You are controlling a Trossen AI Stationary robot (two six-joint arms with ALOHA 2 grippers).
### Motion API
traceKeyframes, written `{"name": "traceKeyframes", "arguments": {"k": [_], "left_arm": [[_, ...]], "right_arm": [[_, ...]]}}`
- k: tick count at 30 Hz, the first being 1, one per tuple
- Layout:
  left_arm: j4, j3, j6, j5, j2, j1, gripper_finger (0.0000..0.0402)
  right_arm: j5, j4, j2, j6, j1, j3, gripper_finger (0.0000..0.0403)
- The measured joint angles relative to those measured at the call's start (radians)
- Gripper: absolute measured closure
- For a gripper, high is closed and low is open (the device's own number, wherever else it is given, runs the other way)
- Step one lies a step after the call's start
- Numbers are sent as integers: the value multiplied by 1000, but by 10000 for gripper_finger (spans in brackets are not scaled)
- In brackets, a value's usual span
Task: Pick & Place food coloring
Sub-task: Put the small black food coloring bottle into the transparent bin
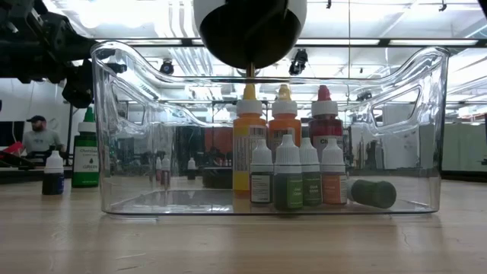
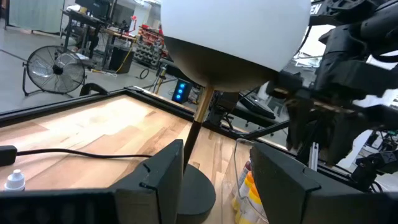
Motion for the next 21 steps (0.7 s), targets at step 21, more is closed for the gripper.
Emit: {"name": "traceKeyframes", "arguments": {"k": [21], "left_arm": [[-1, 0, 0, 0, 0, 0, 241]], "right_arm": [[4, 11, -67, -2, 193, -47, 99]]}}
